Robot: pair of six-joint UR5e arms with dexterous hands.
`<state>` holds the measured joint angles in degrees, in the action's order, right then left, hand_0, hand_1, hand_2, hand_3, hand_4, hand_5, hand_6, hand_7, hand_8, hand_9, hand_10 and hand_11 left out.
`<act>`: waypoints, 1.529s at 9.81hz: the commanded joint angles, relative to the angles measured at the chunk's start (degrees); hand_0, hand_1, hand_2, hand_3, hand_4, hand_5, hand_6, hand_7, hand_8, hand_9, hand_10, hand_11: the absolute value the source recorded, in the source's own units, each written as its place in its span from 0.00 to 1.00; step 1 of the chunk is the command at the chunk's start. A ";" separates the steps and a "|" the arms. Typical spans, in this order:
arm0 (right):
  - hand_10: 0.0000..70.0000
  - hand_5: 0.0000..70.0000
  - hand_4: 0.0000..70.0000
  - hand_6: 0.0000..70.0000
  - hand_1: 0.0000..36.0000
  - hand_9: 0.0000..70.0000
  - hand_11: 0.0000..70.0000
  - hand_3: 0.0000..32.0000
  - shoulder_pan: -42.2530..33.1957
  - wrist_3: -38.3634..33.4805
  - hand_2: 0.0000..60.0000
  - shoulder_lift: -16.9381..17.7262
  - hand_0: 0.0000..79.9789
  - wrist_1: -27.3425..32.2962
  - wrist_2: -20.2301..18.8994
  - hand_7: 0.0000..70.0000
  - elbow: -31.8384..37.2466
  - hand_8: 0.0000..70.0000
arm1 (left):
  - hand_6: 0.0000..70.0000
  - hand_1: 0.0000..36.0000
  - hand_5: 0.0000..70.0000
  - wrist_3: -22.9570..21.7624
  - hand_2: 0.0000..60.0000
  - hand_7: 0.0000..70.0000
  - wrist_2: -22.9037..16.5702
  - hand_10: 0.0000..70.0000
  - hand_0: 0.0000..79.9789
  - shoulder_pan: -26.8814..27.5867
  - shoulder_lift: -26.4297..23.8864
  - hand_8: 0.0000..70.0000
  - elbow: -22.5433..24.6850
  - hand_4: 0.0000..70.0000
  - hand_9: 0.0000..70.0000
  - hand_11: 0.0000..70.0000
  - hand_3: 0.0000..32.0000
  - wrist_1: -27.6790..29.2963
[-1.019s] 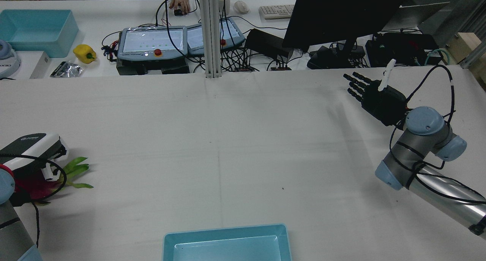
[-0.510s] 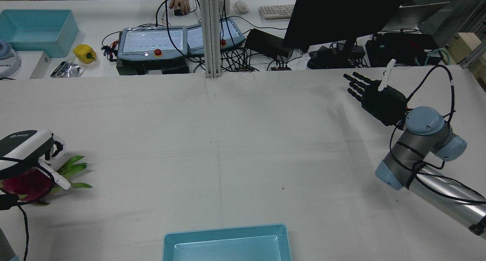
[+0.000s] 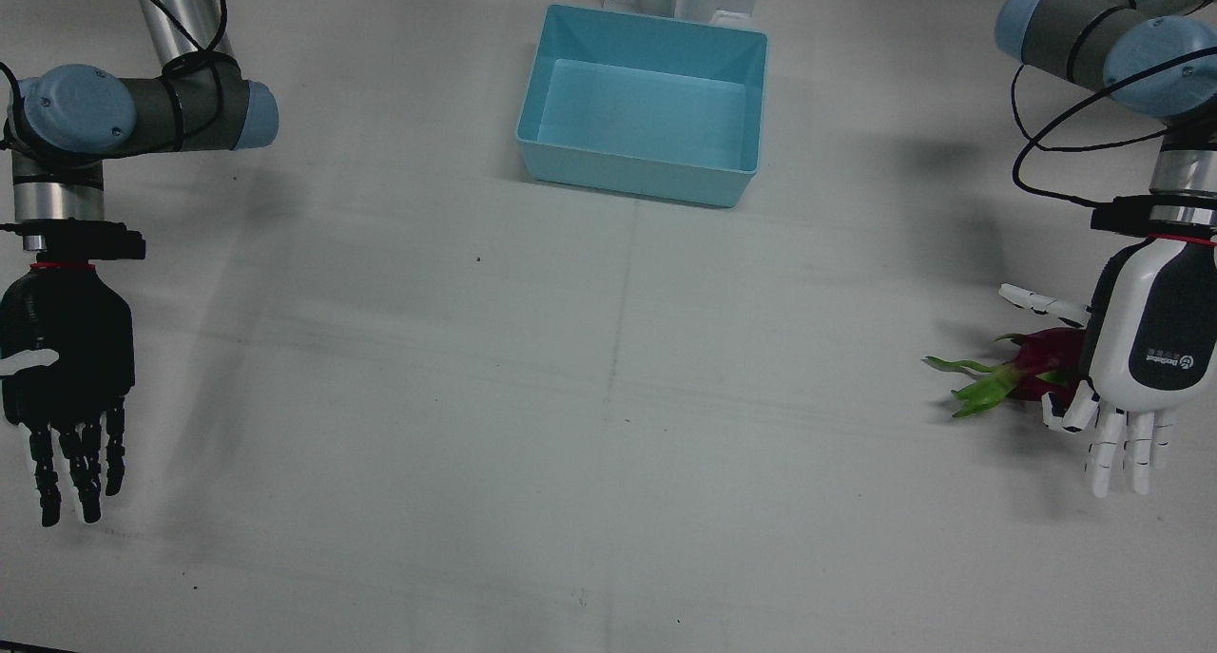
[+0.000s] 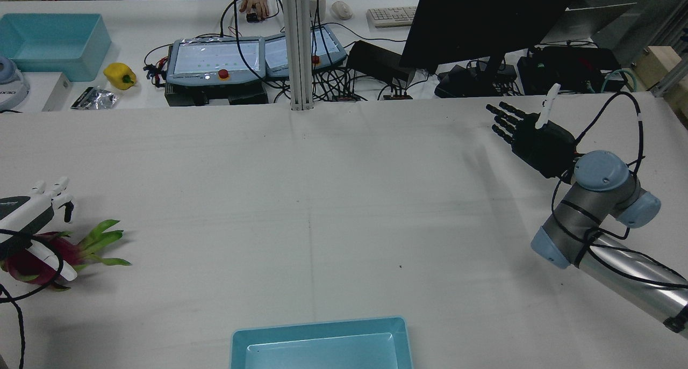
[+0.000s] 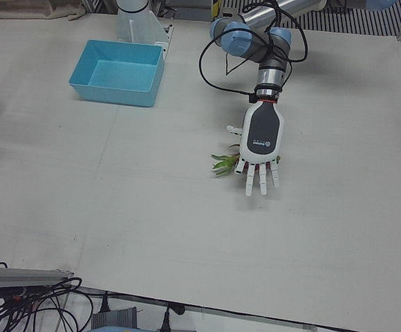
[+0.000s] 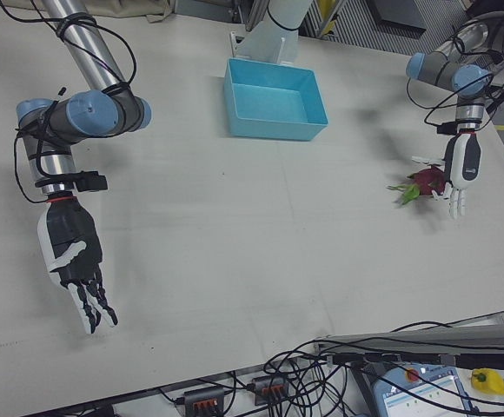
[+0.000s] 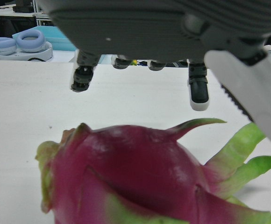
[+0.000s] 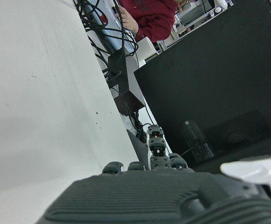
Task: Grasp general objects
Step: 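Close the left hand fingers around the dragon fruit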
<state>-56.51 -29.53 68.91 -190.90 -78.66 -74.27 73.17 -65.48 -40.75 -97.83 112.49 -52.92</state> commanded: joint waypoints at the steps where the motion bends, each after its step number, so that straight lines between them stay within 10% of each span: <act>1: 0.00 0.00 0.00 0.00 0.00 0.00 0.00 0.00 0.00 0.00 0.00 0.00 0.00 0.00 0.00 0.00 0.00 0.00 | 0.00 0.00 0.00 -0.04 0.00 0.00 0.27 0.03 0.49 0.15 2.28 0.00 -1.57 0.00 0.00 0.06 1.00 0.53; 13: 0.00 0.00 0.00 0.00 0.00 0.00 0.00 0.00 0.00 0.00 0.00 0.00 0.00 0.00 0.00 0.00 0.00 0.00 | 0.00 0.00 0.00 -0.84 0.00 0.00 -1.76 0.07 0.11 2.43 2.38 0.00 -6.04 0.00 0.00 0.10 1.00 6.24; 15: 0.00 0.00 0.00 0.00 0.00 0.00 0.00 0.00 0.00 0.00 0.00 0.00 0.00 0.00 0.00 0.00 0.00 0.00 | 0.00 0.02 0.00 -0.84 0.19 0.00 -1.32 0.08 0.13 2.35 2.47 0.00 -5.88 0.00 0.00 0.11 1.00 6.25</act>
<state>-56.51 -29.53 68.91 -190.90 -78.66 -74.27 72.34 -67.32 -38.57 -95.44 107.30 -47.21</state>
